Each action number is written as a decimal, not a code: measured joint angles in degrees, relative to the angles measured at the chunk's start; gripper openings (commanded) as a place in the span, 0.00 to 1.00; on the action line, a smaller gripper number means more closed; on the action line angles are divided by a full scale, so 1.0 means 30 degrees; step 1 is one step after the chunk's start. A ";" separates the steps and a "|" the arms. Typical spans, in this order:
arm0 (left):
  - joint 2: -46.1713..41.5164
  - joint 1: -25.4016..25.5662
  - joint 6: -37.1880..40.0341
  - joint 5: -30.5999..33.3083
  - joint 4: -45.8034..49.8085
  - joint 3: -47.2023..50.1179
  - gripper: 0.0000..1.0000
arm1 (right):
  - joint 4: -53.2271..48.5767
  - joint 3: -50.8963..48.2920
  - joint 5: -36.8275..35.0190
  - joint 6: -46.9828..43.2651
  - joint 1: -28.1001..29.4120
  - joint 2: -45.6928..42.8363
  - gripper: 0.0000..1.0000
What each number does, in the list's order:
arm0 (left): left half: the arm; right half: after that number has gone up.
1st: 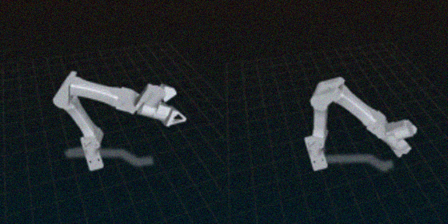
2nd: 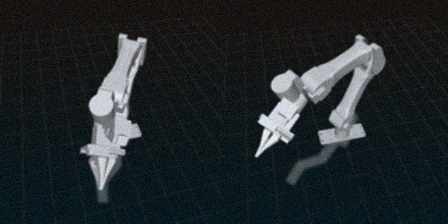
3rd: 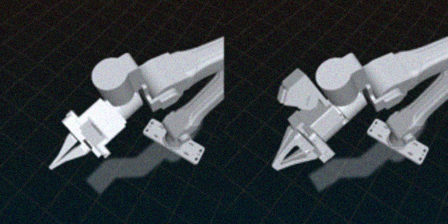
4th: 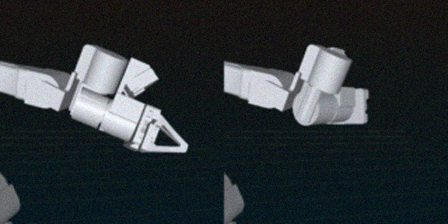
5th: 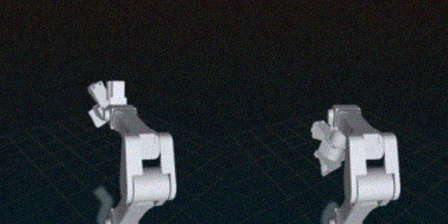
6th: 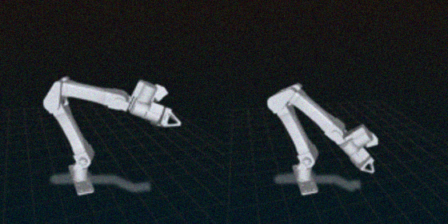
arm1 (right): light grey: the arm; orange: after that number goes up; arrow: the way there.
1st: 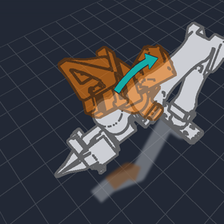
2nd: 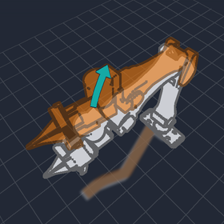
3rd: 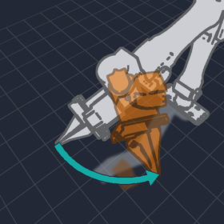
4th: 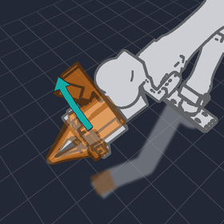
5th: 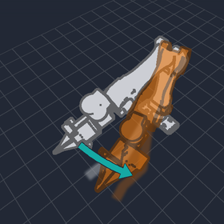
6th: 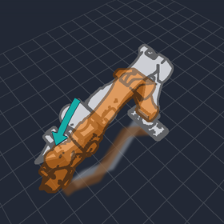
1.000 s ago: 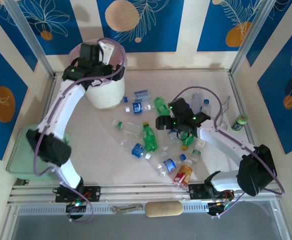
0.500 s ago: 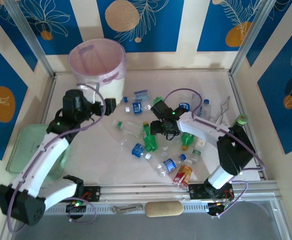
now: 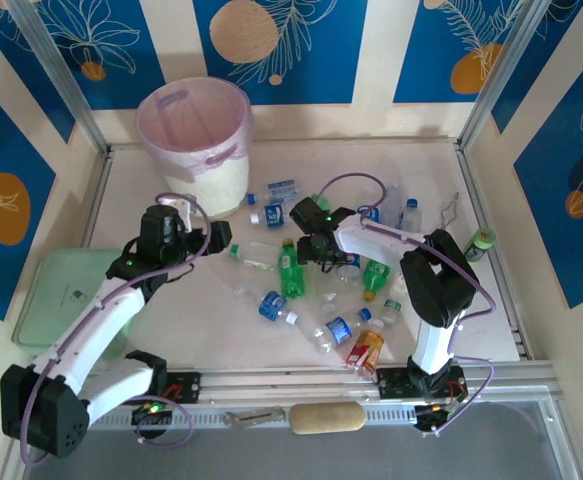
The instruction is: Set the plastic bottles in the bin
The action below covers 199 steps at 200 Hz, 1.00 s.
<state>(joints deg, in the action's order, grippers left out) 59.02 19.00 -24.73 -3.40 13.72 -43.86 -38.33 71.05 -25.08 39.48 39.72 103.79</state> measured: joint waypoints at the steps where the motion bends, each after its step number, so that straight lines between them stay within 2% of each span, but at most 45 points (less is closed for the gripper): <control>1: 0.0029 0.0000 -0.0029 -0.0007 -0.0007 0.0000 1.00 | 0.0007 0.0000 -0.0015 0.0000 0.0000 0.0015 0.72; 16: 0.0459 0.0000 -0.0364 -0.0138 -0.0226 0.0000 1.00 | 0.0138 0.0000 -0.0153 0.0000 -0.0036 0.0277 0.70; 47: 0.1428 0.0000 -0.1144 -0.0379 -0.0291 -0.0007 1.00 | 0.0466 0.0000 -0.0146 0.0007 -0.0240 0.0561 0.56; 60: 0.1785 0.0000 -0.1326 -0.0510 -0.0240 -0.0015 1.00 | 0.0634 -0.0007 -0.0131 -0.0007 -0.0379 0.0554 0.54; 82: 0.1996 0.0000 -0.1457 -0.1115 -0.0255 -0.0022 1.00 | 0.0940 -0.0109 -0.0087 -0.0029 -0.0583 0.0335 0.53; 105: 0.1974 0.0000 -0.1486 -0.2776 -0.1086 -0.0022 1.00 | 0.0991 -0.0182 0.0452 -0.0153 -0.1005 -0.0648 0.53; 142: 0.2295 0.0233 -0.1843 -0.6535 -0.3526 -0.0277 1.00 | 0.1931 -0.0175 0.3242 0.0015 -0.3235 -0.4634 0.53; 170: 0.3410 0.1144 -0.2630 -0.8517 -0.5566 -0.1013 1.00 | 0.3847 -0.0146 0.5027 0.0510 -0.4721 -0.7060 0.53; 199: 0.4422 0.2484 -0.3300 -0.8910 -0.6666 -0.1800 0.97 | 0.5770 -0.0138 0.5362 0.1020 -0.4648 -0.8051 0.52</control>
<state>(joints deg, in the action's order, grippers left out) 72.29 26.46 -34.63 -30.13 -6.28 -49.25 -21.02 70.63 -8.99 42.54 25.78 79.64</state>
